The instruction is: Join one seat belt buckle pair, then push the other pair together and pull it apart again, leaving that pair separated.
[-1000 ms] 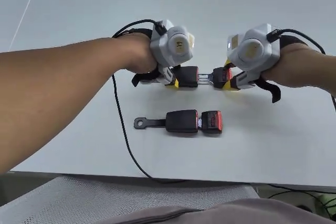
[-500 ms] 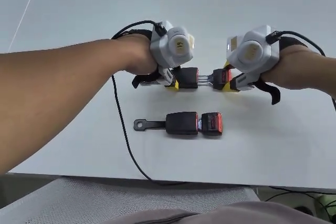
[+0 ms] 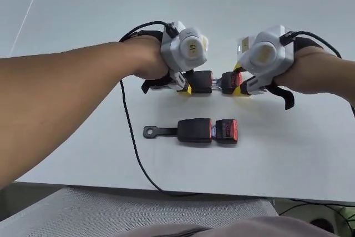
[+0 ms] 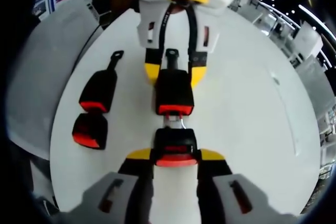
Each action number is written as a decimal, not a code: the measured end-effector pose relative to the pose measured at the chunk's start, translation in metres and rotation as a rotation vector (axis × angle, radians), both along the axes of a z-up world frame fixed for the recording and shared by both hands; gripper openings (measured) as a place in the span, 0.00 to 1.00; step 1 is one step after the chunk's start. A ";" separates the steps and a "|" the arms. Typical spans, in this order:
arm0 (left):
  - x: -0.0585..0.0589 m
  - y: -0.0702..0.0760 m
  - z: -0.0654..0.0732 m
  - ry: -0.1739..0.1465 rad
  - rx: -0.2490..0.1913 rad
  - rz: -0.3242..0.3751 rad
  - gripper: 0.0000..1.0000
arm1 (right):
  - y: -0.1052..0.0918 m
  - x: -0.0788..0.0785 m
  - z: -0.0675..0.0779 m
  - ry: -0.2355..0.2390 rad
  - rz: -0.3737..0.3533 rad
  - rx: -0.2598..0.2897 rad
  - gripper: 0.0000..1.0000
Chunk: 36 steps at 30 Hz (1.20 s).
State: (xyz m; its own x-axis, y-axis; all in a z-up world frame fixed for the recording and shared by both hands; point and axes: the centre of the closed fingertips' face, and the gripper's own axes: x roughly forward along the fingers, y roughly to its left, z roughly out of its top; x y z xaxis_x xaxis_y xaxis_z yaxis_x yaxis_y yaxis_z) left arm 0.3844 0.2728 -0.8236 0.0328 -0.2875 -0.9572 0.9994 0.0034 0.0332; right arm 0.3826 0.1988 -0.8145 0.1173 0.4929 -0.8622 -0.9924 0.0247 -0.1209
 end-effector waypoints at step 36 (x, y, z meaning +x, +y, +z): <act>0.000 0.002 0.001 0.003 -0.039 0.027 0.31 | 0.001 0.006 -0.002 0.009 0.008 0.017 0.28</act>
State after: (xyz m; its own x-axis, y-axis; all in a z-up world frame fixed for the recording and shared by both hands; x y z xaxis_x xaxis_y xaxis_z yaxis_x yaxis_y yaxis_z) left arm 0.3848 0.2749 -0.8229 0.0381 -0.3234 -0.9455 0.9991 0.0315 0.0295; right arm 0.3882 0.2002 -0.8169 0.1059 0.5086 -0.8545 -0.9936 0.0192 -0.1117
